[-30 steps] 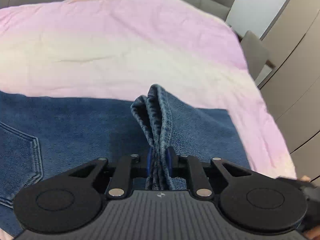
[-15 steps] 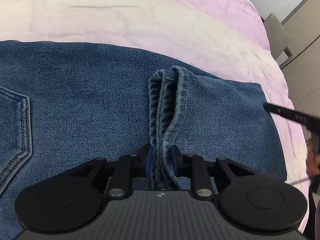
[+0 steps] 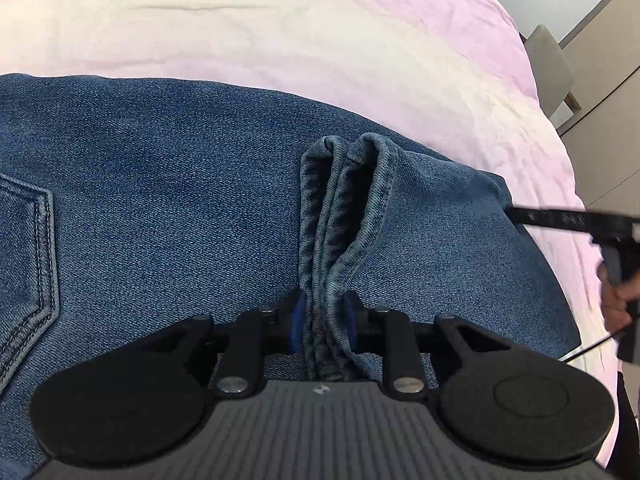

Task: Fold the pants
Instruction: 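Release the hem fold with the left gripper and open both grippers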

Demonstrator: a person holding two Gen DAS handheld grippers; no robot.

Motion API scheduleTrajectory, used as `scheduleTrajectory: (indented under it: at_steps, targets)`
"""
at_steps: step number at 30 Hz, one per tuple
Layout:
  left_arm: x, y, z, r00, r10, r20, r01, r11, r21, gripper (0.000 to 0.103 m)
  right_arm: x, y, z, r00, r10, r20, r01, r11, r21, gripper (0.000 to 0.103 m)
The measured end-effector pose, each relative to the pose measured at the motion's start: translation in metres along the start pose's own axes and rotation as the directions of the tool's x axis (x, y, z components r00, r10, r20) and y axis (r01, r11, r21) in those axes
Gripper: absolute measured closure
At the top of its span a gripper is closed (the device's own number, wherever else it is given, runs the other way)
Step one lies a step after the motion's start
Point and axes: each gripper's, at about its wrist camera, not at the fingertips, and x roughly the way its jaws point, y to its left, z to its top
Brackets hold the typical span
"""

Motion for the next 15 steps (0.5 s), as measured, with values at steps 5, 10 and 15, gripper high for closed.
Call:
scheduleTrajectory:
  at_steps: [5,10,15]
  targets:
    - [-0.006,-0.007,0.001,1.000,0.022,0.001,-0.022,1.000,-0.013,0.073,-0.047,0.010,-0.044,0.996,0.077,-0.046,-0.081,0.993,-0.082,0.095]
    - [-0.017,-0.012,-0.004,0.999,0.037,-0.009,-0.038,0.999,-0.022,0.069,-0.056,0.027,-0.097,0.994,0.060,-0.090,-0.074,0.983,-0.169,0.095]
    - [-0.028,-0.012,-0.012,0.999,0.048,-0.012,-0.049,0.998,-0.036,0.064,-0.037,0.012,-0.106,0.995,0.072,-0.066,-0.077,0.995,-0.066,0.095]
